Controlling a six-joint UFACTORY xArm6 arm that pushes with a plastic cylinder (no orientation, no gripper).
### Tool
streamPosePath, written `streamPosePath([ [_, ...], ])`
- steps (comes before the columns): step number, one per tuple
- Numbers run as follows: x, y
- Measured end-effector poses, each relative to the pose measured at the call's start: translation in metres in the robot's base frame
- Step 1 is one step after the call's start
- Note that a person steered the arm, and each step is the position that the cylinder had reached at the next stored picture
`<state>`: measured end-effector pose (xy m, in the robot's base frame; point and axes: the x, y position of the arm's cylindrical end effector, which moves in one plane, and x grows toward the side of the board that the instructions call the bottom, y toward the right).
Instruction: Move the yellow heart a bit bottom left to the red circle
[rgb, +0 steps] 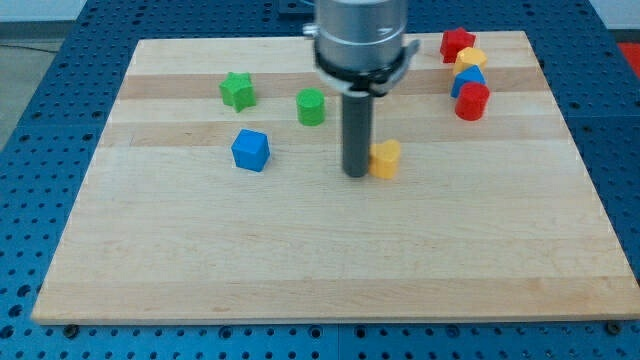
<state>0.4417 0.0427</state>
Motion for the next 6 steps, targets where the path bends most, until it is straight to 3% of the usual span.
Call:
streamPosePath([
  [1,-0.019,0.039],
  [4,0.013,0.064],
  [6,-0.018,0.091],
])
